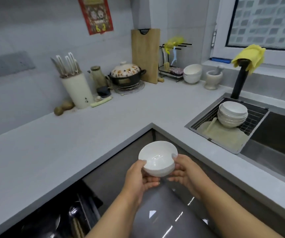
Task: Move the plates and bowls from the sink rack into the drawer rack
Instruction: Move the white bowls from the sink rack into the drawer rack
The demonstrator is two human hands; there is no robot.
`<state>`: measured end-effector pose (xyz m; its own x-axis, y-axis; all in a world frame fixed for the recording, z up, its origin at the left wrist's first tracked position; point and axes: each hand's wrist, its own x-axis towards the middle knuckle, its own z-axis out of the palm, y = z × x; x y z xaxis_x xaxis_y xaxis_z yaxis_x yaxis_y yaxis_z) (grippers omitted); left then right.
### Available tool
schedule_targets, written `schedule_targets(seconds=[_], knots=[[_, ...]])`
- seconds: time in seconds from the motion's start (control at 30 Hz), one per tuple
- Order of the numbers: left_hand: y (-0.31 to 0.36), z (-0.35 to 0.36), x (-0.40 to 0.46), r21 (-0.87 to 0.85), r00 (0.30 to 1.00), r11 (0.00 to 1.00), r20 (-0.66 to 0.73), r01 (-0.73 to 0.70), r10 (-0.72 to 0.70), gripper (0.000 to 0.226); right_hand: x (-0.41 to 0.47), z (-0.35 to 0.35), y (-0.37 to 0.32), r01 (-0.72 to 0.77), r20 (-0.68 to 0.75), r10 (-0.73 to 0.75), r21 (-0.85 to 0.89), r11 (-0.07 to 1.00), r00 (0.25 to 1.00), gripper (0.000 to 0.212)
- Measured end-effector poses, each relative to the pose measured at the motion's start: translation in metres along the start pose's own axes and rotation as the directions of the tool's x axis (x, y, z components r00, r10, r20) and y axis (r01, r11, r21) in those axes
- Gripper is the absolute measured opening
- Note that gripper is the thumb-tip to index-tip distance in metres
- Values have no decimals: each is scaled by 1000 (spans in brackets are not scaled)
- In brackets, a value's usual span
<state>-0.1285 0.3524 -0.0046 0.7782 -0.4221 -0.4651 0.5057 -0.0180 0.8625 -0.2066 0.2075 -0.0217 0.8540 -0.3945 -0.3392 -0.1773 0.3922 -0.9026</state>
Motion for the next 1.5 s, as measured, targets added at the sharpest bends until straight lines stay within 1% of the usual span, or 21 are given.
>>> schedule_targets(seconds=[0.07,0.17,0.27,0.33,0.43,0.5,0.6,0.67,0.73,0.8,0.87,0.97,1.0,1.07,1.13,1.17,1.27,1.33,1.43,1.5], knots=[[-3,-24,-14,-19,999,1000,-43,-1,0,28,-1,22,9,-26,49,25,17,1000,999,25],[-7,-62,-32,-46,995,999,-99,3,-7,27,-3,57,25,-65,112,64,6,998,992,23],[-15,-103,-47,-55,987,998,-161,14,-22,25,-5,93,42,-91,157,99,-58,994,983,30],[-21,-133,-58,-71,973,997,-227,13,-28,24,-5,120,55,-93,188,112,-107,990,976,33],[-33,-190,-75,-79,935,997,-353,11,-38,25,-9,167,77,-92,244,139,-194,977,960,22],[-44,-236,-89,-75,899,997,-436,19,-50,23,-13,199,95,-95,278,168,-257,962,946,20],[-62,-305,-116,-20,833,997,-549,72,-71,15,-25,250,127,-106,308,222,-350,931,925,28],[-72,-350,-138,18,785,994,-615,112,-77,12,-35,285,150,-123,316,267,-410,904,910,26],[-84,-396,-160,53,740,990,-670,132,-63,16,-46,323,173,-128,333,306,-464,877,892,18],[-98,-442,-181,85,680,985,-732,151,-41,21,-54,360,197,-136,315,342,-529,838,885,15],[-110,-483,-203,157,639,965,-769,210,-14,20,-65,395,223,-144,308,371,-566,812,876,18],[-121,-539,-235,228,573,924,-819,307,12,16,-78,442,265,-162,285,427,-639,752,858,30],[-126,-557,-244,226,543,912,-840,343,4,12,-82,456,279,-171,273,446,-661,731,852,28],[-139,-590,-257,238,503,878,-865,416,-4,16,-87,482,304,-187,247,475,-695,694,845,26],[-155,-620,-269,267,490,829,-872,491,-9,21,-93,505,328,-191,215,507,-751,632,835,35],[-162,-633,-273,284,486,799,-874,531,-13,23,-96,515,338,-186,205,515,-773,607,832,36],[-174,-658,-285,385,492,647,-871,659,17,33,-104,541,367,-169,173,531,-828,535,830,34],[-177,-667,-288,449,513,560,-857,696,49,39,-108,554,386,-146,155,535,-866,477,831,36],[-180,-670,-288,519,549,508,-829,687,104,40,-110,567,412,-102,148,556,-914,393,818,33],[-180,-671,-288,527,553,520,-824,672,121,41,-110,575,427,-59,142,566,-945,321,812,42]])
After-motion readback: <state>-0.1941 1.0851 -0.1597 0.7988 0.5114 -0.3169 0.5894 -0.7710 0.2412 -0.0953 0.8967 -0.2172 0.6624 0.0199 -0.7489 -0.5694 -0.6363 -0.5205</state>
